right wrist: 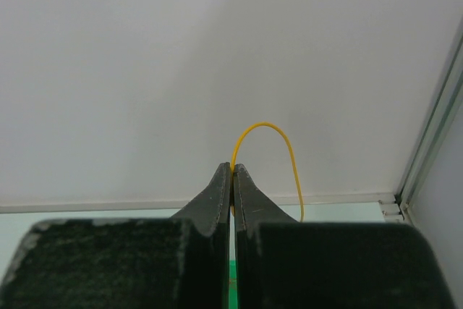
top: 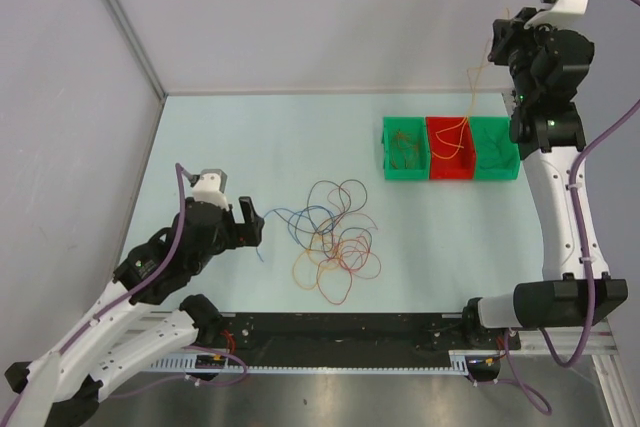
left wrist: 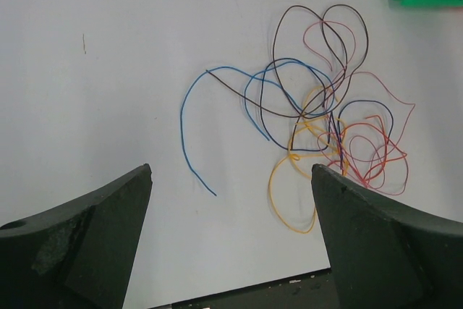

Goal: Untangle the cables

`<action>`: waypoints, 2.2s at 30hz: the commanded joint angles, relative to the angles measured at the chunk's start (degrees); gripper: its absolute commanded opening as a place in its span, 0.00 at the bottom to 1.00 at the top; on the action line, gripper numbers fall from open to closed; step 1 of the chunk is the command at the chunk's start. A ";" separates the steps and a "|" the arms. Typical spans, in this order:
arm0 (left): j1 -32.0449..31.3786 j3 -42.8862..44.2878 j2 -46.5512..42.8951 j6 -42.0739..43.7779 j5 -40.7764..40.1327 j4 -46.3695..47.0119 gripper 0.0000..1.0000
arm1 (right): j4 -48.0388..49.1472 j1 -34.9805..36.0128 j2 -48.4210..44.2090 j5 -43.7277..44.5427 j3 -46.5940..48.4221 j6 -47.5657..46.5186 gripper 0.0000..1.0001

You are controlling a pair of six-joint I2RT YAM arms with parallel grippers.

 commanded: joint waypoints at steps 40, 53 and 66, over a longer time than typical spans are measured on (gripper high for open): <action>2.23 0.42 0.26 1.02 -0.31 1.28 0.95 | 5.70 -7.95 1.70 -8.85 -17.63 5.77 0.00; 2.40 0.42 0.09 1.02 -0.22 1.36 0.95 | 5.07 -7.60 3.81 -11.57 -22.11 8.67 0.00; 2.40 0.42 -0.27 1.02 -0.14 1.36 0.95 | 4.98 -4.61 8.82 -9.55 -23.87 8.41 0.00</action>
